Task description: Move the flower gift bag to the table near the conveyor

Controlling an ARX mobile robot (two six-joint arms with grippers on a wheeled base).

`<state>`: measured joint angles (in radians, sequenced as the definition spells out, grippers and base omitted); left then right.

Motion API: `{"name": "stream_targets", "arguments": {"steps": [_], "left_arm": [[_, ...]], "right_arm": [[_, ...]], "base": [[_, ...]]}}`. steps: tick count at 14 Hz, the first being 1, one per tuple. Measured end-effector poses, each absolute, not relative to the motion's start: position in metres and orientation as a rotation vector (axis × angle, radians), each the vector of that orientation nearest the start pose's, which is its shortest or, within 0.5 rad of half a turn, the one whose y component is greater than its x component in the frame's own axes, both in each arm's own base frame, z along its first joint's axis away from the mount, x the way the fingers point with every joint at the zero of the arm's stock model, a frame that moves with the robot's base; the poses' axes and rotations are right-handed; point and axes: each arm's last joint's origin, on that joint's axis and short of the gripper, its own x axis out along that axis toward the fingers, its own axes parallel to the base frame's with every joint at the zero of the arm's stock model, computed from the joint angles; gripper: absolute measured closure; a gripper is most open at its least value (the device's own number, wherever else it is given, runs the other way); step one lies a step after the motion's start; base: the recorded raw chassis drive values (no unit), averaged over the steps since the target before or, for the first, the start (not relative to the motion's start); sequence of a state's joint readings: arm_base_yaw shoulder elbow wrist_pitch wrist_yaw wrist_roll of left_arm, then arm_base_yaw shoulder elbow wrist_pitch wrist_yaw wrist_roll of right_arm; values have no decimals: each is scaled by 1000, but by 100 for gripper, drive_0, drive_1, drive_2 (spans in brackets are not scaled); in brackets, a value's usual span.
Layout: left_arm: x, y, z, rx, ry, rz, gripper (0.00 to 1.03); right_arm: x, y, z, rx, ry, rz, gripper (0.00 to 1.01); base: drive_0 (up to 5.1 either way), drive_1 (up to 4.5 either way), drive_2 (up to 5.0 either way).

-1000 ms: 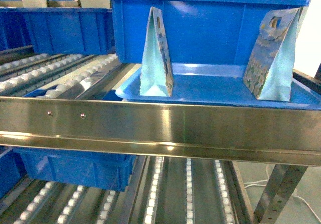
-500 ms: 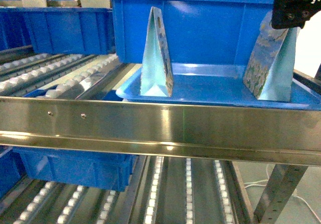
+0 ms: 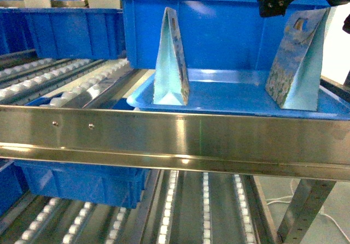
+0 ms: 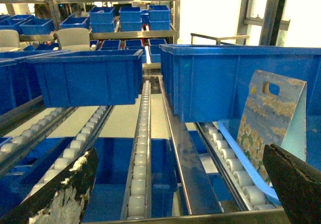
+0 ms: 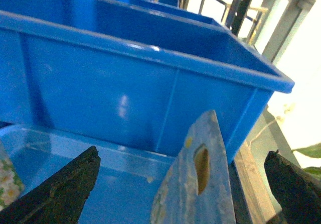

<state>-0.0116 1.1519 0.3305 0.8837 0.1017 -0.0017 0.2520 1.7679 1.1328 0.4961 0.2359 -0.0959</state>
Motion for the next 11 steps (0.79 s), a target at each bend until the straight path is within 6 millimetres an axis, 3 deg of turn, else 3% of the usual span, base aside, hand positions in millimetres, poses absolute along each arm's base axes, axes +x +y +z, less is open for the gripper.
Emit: {"name": "stream_targets", "arguments": {"steps": [2,4,11], "left_arm": [[220,-5,212,1,-62,-113,5],[220,-5,212,1,-63,-113,5],[220,-5,212,1,-63,-113,5]], "right_arm": [[397,76,239,-113,202,-33,3],[400,64,239,-56,235,-60,3],[402,63,232,15,292,-23,3]], "base": [[0,0,0],[0,0,0],[0,0,0]]}}
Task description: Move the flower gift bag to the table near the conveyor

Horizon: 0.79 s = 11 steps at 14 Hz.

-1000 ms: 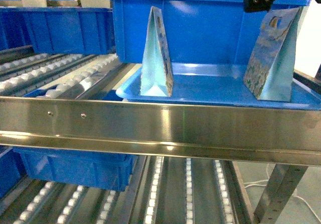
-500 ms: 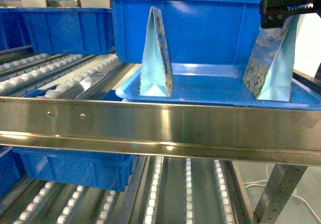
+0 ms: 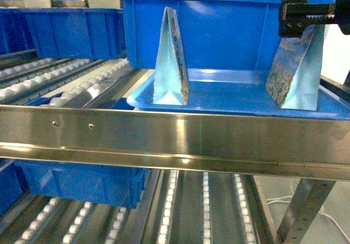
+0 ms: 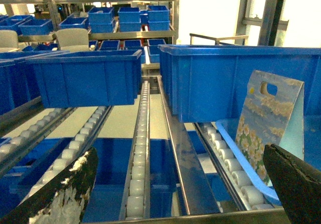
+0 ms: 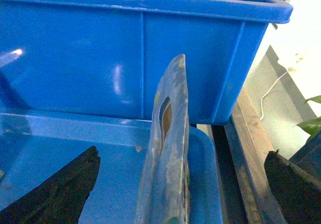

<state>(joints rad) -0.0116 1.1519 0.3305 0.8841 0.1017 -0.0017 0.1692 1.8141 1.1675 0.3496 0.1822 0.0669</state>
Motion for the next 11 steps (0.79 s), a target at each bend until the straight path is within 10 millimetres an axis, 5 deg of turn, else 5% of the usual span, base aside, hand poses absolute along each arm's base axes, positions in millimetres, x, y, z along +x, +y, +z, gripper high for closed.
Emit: {"name": "stream_targets", "arguments": {"steps": [3,11], "left_arm": [[220,-5,212,1,-63,-113,5],[220,-5,212,1,-63,-113,5]], "right_arm": [[403,64,233,20,283,-22,10],[400,68,227,27,305,25,100]], "base": [[0,0,0],[0,0,0]]}}
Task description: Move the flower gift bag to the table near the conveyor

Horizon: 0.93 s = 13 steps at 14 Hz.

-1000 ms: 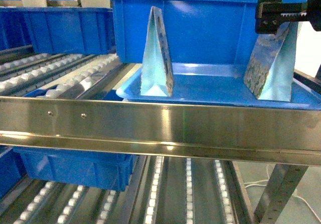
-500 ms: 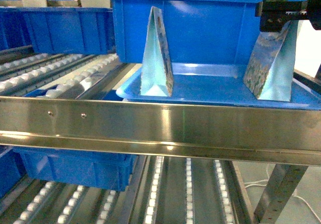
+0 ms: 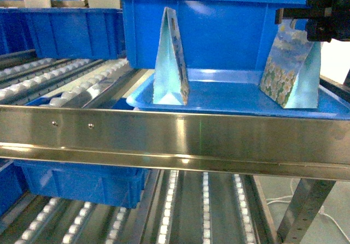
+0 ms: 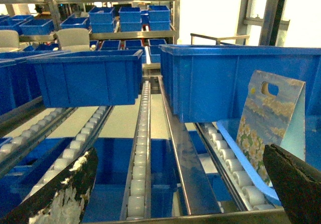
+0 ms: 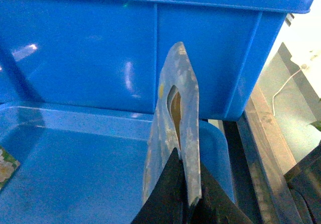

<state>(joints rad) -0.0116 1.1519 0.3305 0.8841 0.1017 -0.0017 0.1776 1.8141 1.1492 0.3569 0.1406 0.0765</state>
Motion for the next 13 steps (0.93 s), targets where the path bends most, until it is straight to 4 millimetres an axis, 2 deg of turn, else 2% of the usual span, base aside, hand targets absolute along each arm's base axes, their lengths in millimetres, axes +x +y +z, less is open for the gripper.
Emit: {"name": "stream_targets", "arguments": {"steps": [6,9,13], "left_arm": [[220,-6,212,1,-63,-114,5],[220,-5,212,1,-63,-113,5],[220,-5,212,1,-62,-113,5]], "right_arm": [[398,72,226,35,257,43,99],[383,64,223,38,229,21,99],[346,50,258,6,52,21,99]], "base": [[0,0,0],[0,0,0],[0,0,0]]}}
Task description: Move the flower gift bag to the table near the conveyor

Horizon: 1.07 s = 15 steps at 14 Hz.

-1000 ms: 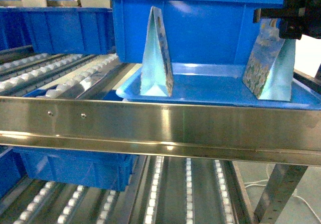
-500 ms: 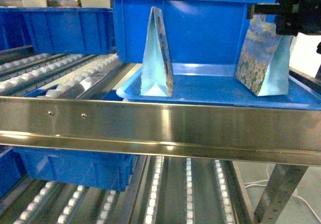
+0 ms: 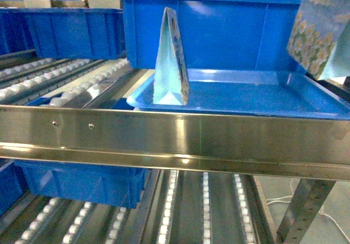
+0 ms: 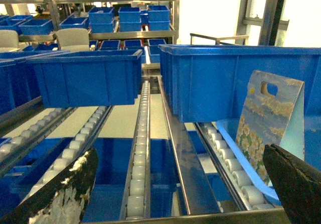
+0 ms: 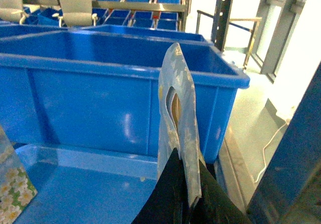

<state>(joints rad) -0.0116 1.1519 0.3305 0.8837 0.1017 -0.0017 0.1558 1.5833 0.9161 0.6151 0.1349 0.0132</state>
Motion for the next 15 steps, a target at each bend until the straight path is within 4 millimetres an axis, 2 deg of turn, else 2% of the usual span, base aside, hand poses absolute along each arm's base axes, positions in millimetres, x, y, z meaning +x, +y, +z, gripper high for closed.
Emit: {"name": "stream_targets", "arguments": {"steps": [3,5,7,9,11,15], "left_arm": [[220,-5,212,1,-63,-113,5],[220,-5,212,1,-63,-113,5],[220,-5,212,1,-63,-113,5],[220,-5,212,1,-63,-113,5],[220,-5,212,1,-63,-113,5],[220,-5,212,1,-62,-113,5]], "right_arm": [[306,29,278,2,-25,19,99],[272,7,292,3,-78,-5,99],[243,-8,294,-2,-99,-27,99],[214,-22,283,-2,-93,-28,99],[202,-25,276,-7,-107,-4,99],[204,-32,271,-13,-119,4,99]], "base": [[0,0,0],[0,0,0],[0,0,0],[0,0,0],[0,0,0],[0,0,0]]}}
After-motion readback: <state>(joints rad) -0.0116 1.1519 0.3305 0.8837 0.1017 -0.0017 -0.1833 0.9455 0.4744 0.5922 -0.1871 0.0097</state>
